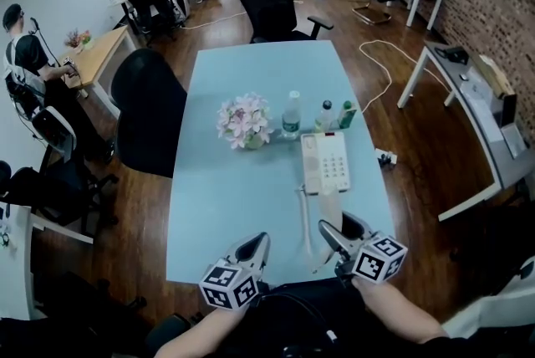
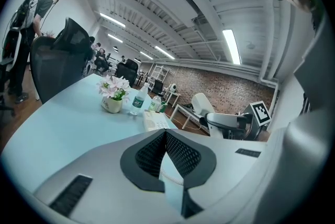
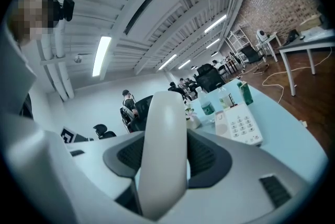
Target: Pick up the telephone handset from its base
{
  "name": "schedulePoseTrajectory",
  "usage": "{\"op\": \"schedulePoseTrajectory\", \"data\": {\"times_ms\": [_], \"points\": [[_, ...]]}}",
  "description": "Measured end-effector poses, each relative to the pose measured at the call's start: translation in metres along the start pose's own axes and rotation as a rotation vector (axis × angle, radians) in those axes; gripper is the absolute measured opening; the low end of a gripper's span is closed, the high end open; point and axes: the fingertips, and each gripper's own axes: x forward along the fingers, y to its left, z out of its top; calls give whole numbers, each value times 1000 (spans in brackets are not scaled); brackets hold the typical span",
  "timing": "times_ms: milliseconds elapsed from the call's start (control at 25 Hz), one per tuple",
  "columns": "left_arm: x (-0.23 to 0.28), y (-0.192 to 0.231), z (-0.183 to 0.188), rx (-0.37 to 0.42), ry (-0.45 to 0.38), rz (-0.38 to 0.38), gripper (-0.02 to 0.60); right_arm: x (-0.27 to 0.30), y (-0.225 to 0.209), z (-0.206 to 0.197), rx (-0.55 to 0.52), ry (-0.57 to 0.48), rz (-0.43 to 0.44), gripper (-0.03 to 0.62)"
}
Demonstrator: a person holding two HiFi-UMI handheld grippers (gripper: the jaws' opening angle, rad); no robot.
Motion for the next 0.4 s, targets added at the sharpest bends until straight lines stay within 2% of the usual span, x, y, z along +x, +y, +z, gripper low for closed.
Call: {"op": "schedulePoseTrajectory", "data": {"times_ms": [160,400], "points": [[2,-1,-2,2,5,-6,0,-2,-3,-11,15,3,5,238],[2,-2,-1,6,9,-12,0,-6,6,2,-8,-7,-5,238]]}}
